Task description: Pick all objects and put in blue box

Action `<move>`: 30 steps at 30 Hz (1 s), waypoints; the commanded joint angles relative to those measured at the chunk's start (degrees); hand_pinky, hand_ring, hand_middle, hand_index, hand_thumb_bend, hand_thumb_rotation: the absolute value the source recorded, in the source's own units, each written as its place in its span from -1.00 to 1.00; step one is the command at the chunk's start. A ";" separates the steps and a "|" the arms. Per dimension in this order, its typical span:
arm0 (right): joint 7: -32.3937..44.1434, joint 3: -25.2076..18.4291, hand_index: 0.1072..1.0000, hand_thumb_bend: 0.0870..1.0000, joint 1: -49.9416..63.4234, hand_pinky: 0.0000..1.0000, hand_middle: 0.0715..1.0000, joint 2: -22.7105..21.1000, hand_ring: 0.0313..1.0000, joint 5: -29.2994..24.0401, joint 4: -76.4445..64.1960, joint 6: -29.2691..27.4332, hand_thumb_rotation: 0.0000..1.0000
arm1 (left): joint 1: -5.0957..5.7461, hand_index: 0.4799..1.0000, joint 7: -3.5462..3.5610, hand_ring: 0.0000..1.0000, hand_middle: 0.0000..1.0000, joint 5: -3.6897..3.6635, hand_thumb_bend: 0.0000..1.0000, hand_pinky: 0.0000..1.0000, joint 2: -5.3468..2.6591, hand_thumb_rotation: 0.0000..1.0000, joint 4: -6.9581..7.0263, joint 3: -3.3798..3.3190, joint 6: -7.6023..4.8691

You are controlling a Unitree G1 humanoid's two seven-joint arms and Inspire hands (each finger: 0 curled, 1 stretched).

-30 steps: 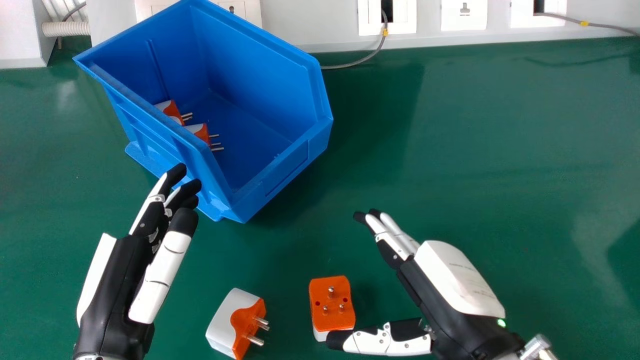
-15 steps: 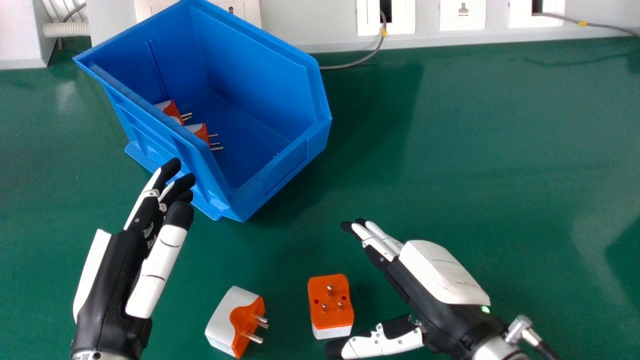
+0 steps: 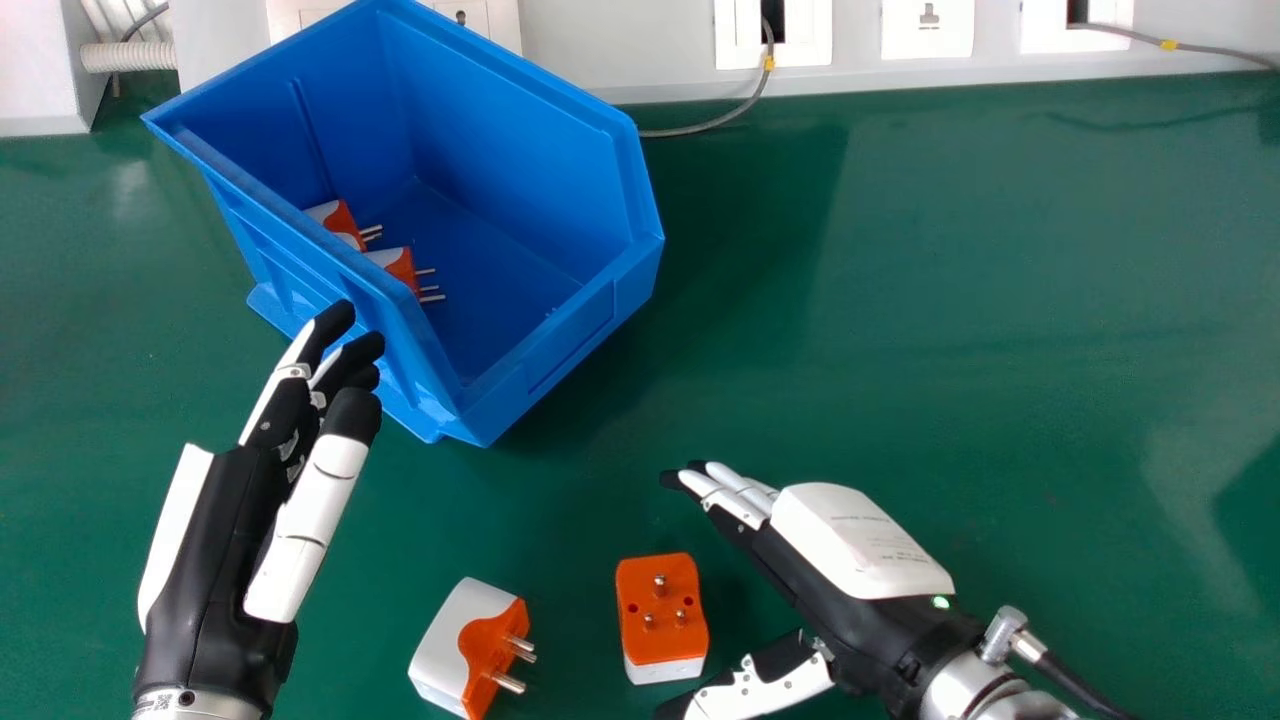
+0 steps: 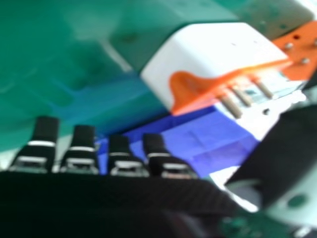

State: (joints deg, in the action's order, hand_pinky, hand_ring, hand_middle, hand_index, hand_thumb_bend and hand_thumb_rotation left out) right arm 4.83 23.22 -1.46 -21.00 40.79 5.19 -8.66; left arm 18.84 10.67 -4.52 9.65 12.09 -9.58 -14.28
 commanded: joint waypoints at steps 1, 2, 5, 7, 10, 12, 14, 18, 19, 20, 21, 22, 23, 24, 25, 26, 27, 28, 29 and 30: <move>-0.60 0.71 0.80 0.51 -1.26 0.72 0.89 -0.07 0.83 0.57 0.83 -1.00 -0.13 | -0.09 0.75 -0.17 0.83 0.83 -0.20 0.49 0.77 0.35 0.79 1.92 -0.20 0.01; -0.66 0.81 0.80 0.51 -1.33 0.72 0.89 -0.05 0.83 0.68 1.02 -0.93 -0.13 | -0.03 0.75 -0.15 0.83 0.83 -0.15 0.49 0.77 0.36 0.79 2.12 -0.16 0.15; -0.37 1.14 0.79 0.51 -1.69 0.70 0.88 0.06 0.82 1.12 1.54 -0.25 -0.15 | -0.19 0.75 -0.03 0.83 0.83 -0.12 0.48 0.78 0.62 0.79 2.66 -0.21 0.83; -0.37 1.55 0.77 0.49 -2.09 0.69 0.87 0.14 0.81 1.49 2.10 -0.03 -0.18 | -0.34 0.75 0.10 0.83 0.83 -0.13 0.47 0.79 0.86 0.79 2.66 -0.37 1.01; -0.26 2.14 0.74 0.47 -2.80 0.67 0.85 0.25 0.80 1.92 2.91 0.37 -0.22 | -0.55 0.74 0.29 0.83 0.83 -0.19 0.46 0.79 1.14 0.79 2.33 -0.48 1.02; -0.11 2.61 0.73 0.46 -3.24 0.66 0.84 0.20 0.79 2.51 3.50 0.71 -0.24 | -0.68 0.74 0.44 0.83 0.82 -0.21 0.46 0.79 1.27 0.79 2.15 -0.53 1.03; 0.02 3.17 0.72 0.46 -3.81 0.65 0.83 0.00 0.79 3.14 4.09 0.88 -0.25 | -0.95 0.74 0.59 0.83 0.82 -0.25 0.45 0.79 1.40 0.79 1.93 -0.59 1.07; 0.68 3.96 0.70 0.45 -4.67 0.63 0.82 -0.45 0.78 4.09 4.23 1.38 -0.26 | -1.31 0.74 0.83 0.83 0.82 -0.30 0.42 0.79 1.68 0.80 1.96 -0.71 1.41; 0.76 4.12 0.70 0.45 -4.84 0.62 0.82 -0.57 0.77 4.42 4.20 1.48 -0.27 | -1.35 0.74 0.86 0.83 0.82 -0.30 0.42 0.79 1.76 0.80 1.96 -0.75 1.47; 0.75 4.34 0.70 0.45 -5.04 0.62 0.82 -0.65 0.77 4.91 4.21 1.63 -0.27 | -1.35 0.74 0.88 0.83 0.82 -0.29 0.42 0.79 1.86 0.80 2.06 -0.79 1.59; 0.69 4.57 0.69 0.44 -5.26 0.61 0.81 -0.73 0.77 5.44 4.30 1.77 -0.27 | -1.33 0.74 0.90 0.83 0.82 -0.27 0.41 0.79 1.93 0.80 2.22 -0.79 1.75; 0.61 4.85 0.68 0.44 -5.45 0.59 0.80 -0.76 0.76 6.02 4.30 2.00 -0.28 | -1.25 0.74 0.93 0.82 0.82 -0.30 0.41 0.79 2.01 0.80 2.50 -0.81 1.96; 0.50 5.16 0.68 0.43 -5.63 0.58 0.80 -0.79 0.76 6.64 4.25 2.27 -0.28 | -1.18 0.74 0.95 0.82 0.82 -0.30 0.41 0.79 2.08 0.80 2.77 -0.80 2.17; 0.39 5.52 0.67 0.43 -5.70 0.58 0.80 -0.79 0.75 7.39 3.94 2.66 -0.29 | -1.10 0.74 0.98 0.82 0.82 -0.32 0.40 0.79 2.16 0.80 3.00 -0.83 2.34; 0.33 5.75 0.66 0.43 -5.72 0.57 0.79 -0.77 0.75 7.90 3.70 2.96 -0.29 | -1.05 0.73 1.00 0.82 0.82 -0.34 0.40 0.79 2.23 0.80 3.14 -0.85 2.46; 0.36 6.09 0.66 0.43 -5.79 0.57 0.79 -0.71 0.75 8.67 3.34 3.42 -0.29 | -1.11 0.73 1.02 0.82 0.82 -0.33 0.41 0.79 2.33 0.80 3.09 -0.86 2.54; 0.40 6.33 0.65 0.42 -5.83 0.56 0.78 -0.67 0.74 9.15 3.09 3.77 -0.29 | -1.16 0.73 1.02 0.82 0.82 -0.33 0.41 0.79 2.41 0.80 3.04 -0.86 2.58; 0.61 6.58 0.64 0.42 -5.80 0.55 0.77 -0.63 0.73 9.74 2.62 4.20 -0.31 | -1.13 0.73 1.00 0.81 0.82 -0.34 0.41 0.79 2.48 0.80 3.12 -0.82 2.69; 0.86 6.99 0.64 0.42 -5.83 0.55 0.77 -0.55 0.73 10.63 2.13 4.80 -0.31 | -1.17 0.73 0.98 0.81 0.82 -0.34 0.41 0.79 2.53 0.80 3.09 -0.76 2.82; 1.10 7.35 0.64 0.41 -5.80 0.54 0.77 -0.54 0.73 11.36 1.57 5.36 -0.32 | -1.11 0.73 0.94 0.81 0.82 -0.31 0.41 0.79 2.54 0.80 3.18 -0.68 2.93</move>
State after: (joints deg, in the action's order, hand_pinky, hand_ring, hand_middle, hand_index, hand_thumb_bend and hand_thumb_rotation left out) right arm 4.05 29.22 -7.72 -21.72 51.28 7.15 -4.15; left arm 17.78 11.45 -4.51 11.80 13.39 -9.97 -11.19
